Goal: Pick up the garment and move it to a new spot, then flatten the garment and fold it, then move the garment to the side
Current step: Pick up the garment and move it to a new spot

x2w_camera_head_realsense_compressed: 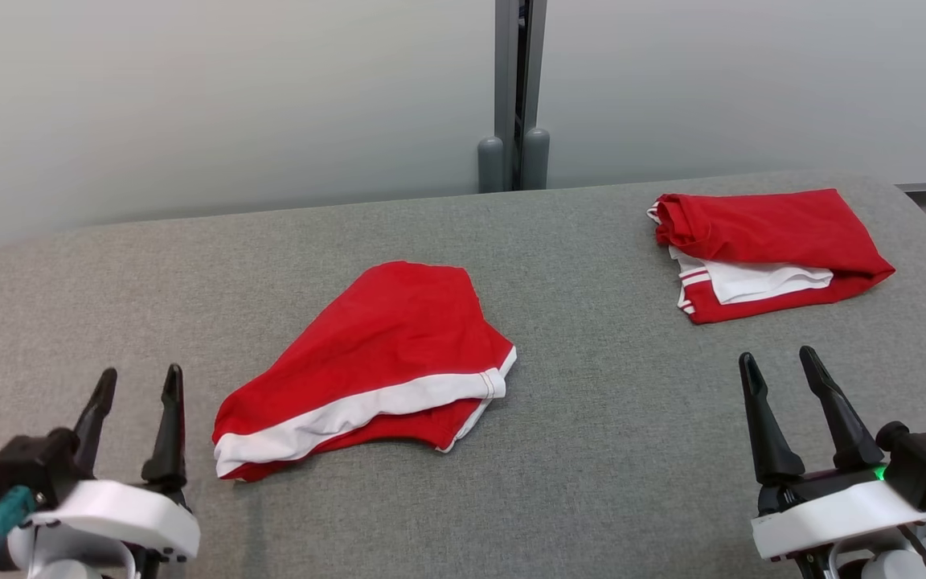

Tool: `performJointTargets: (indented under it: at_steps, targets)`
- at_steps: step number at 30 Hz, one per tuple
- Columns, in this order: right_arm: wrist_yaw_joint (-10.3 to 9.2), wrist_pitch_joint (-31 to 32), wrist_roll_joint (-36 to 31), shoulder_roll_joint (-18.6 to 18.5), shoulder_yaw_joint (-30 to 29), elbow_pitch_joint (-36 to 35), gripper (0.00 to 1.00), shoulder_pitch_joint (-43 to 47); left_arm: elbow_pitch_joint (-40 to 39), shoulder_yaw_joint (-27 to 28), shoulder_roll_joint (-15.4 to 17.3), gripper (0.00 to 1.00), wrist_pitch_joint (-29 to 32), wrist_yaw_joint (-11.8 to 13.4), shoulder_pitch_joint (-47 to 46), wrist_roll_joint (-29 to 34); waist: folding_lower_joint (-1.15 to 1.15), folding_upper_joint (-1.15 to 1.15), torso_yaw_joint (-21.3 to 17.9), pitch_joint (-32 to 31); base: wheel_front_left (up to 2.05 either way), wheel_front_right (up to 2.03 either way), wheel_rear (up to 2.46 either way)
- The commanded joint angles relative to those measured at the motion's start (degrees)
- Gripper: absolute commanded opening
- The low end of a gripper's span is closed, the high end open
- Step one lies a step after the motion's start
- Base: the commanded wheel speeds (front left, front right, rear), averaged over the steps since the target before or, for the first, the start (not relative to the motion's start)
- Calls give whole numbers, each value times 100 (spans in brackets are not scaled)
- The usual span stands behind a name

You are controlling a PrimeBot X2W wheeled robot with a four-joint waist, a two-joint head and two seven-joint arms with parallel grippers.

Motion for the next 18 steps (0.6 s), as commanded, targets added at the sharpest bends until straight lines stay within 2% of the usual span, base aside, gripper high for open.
performJointTargets:
  at_steps: [1,4,8,18]
  targets:
    - [8,-7,6,-5,3,-49,100,82,-98,115,-91,100,-42,122,175,177,0,0,24,-2,0,0,0]
    - [8,-6,25,3,-10,-60,100,107,-351,402,-344,100,-39,200,462,510,0,0,53,6,0,0,0]
    - [8,-7,40,0,-8,-73,100,138,-573,805,-708,100,-42,129,797,887,0,0,68,8,0,0,0]
    - [8,-7,68,-23,-22,-106,100,260,-519,1577,-1562,100,-44,-388,1184,1612,0,0,139,-10,0,0,0]
